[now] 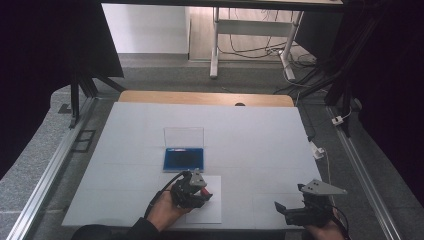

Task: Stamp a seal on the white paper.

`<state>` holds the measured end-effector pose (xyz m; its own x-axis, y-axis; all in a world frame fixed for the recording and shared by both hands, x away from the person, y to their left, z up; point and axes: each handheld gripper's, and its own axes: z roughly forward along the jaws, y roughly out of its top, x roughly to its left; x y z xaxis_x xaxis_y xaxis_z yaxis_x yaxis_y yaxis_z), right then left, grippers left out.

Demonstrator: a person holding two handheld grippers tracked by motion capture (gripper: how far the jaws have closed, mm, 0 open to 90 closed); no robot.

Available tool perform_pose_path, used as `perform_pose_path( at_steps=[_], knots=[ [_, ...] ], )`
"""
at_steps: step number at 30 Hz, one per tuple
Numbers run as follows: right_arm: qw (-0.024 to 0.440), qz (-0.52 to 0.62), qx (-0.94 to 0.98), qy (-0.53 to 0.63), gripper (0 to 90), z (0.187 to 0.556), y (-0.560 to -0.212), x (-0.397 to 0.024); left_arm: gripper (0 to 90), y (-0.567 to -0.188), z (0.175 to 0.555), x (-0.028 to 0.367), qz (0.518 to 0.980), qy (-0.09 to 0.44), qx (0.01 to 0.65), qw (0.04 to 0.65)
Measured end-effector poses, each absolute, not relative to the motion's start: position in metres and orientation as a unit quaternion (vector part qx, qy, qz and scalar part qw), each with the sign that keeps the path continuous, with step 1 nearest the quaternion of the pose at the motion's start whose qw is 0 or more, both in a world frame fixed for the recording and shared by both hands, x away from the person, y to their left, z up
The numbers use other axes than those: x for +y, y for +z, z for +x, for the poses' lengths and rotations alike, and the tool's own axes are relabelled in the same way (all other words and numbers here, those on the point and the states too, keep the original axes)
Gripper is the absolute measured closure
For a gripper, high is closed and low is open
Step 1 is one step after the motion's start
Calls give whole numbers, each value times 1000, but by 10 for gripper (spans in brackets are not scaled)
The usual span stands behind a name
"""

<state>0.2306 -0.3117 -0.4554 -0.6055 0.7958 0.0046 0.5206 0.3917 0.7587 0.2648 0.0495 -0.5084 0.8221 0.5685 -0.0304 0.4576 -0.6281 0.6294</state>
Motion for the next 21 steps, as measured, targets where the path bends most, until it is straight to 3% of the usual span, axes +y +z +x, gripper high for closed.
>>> perform_pose_path(
  at_steps=[9, 21],
  knots=[
    [183, 403, 815, 375, 0, 231, -456, -311, 585, -507, 260, 45, 902, 107, 279, 311],
    [183, 402, 815, 376, 0, 230, -455, -311, 581, -507, 269, 51, 899, 74, 283, 326]
  ],
)
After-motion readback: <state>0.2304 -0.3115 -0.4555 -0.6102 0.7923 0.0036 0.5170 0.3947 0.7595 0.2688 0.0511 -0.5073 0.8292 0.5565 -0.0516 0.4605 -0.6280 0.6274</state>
